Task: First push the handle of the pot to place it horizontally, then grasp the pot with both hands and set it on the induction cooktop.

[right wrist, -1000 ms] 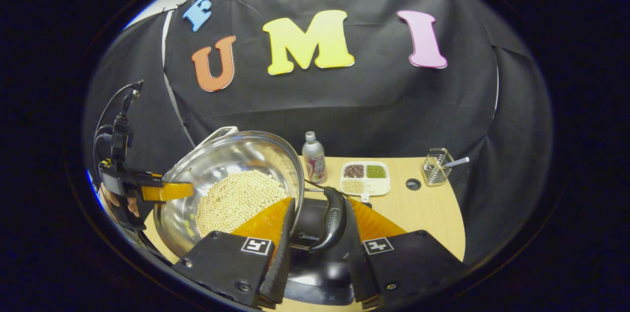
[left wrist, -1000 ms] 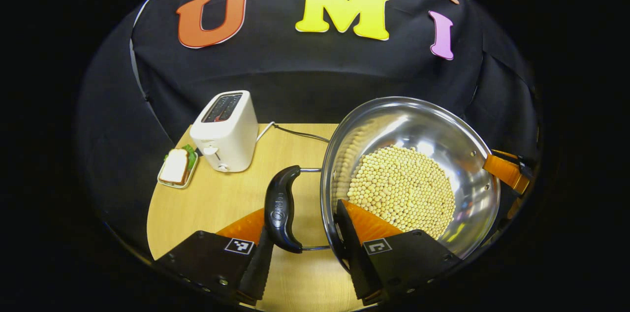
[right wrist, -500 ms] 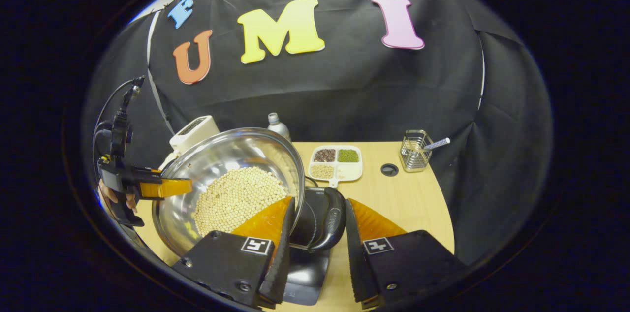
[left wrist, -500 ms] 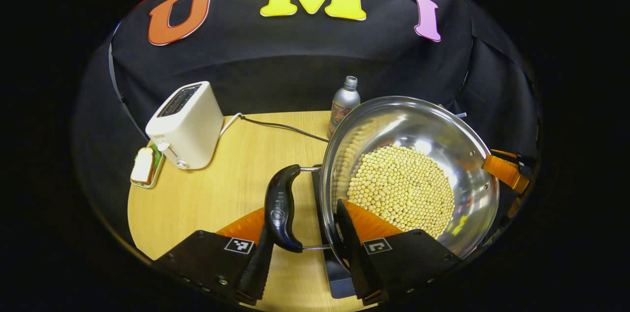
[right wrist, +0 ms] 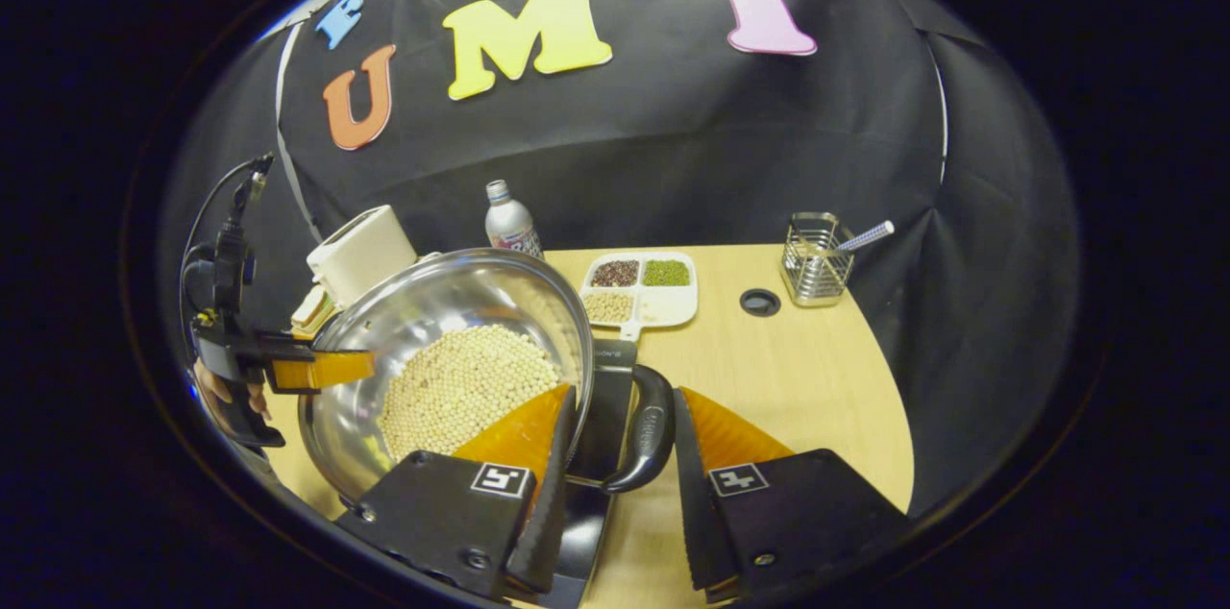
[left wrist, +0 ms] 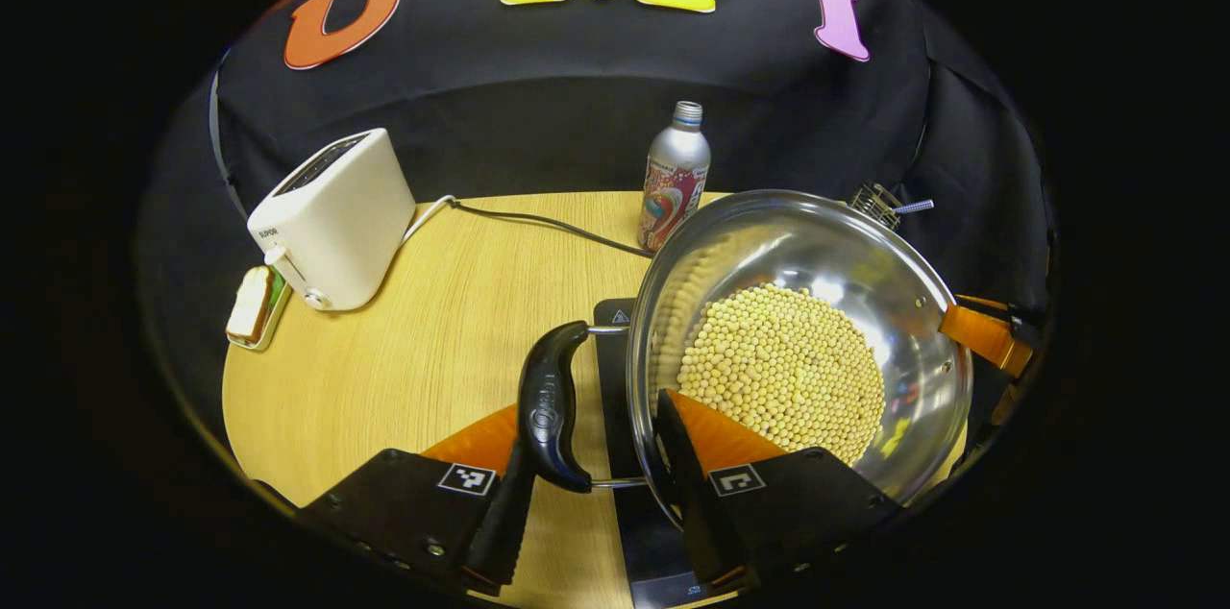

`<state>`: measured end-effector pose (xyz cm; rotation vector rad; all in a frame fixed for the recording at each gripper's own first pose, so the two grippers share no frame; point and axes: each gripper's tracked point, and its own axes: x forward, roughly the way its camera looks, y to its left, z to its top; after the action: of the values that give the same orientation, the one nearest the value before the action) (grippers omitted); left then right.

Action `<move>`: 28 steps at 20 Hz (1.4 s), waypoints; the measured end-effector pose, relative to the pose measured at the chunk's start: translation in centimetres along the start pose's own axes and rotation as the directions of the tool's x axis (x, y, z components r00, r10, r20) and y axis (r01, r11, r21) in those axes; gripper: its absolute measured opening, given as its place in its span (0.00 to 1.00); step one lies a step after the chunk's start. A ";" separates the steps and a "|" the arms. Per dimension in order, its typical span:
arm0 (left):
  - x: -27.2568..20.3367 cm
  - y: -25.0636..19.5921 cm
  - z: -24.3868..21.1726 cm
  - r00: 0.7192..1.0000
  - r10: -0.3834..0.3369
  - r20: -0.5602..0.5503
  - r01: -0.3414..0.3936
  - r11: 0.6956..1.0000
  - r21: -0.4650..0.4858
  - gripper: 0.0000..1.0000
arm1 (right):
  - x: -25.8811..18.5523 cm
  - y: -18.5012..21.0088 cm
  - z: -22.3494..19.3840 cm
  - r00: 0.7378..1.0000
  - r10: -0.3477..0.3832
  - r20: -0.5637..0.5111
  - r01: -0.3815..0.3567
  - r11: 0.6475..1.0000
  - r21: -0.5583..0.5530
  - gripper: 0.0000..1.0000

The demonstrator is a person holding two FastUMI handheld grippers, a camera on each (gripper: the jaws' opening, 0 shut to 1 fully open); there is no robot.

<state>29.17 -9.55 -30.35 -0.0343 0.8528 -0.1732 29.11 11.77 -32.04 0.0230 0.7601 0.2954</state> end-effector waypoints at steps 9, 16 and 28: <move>1.7 1.0 0.1 0.996 0.031 0.081 -0.033 0.999 0.017 0.80 | 1.2 -0.4 -0.9 0.998 0.003 0.060 -0.008 0.996 0.084 0.67; -0.5 1.1 0.4 0.987 0.058 0.152 -0.054 0.998 -0.027 1.00 | -0.9 -0.7 -1.8 0.991 -0.087 0.101 0.084 0.996 0.035 0.93; -11.1 0.2 -2.6 0.941 0.071 0.332 -0.067 0.998 -0.022 0.96 | -11.5 1.9 -2.6 0.945 -0.132 0.301 0.127 0.991 0.039 0.90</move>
<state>20.09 -7.40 -23.73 -0.0418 0.5157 -0.0931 19.01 10.28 -25.91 0.0351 0.4564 0.1538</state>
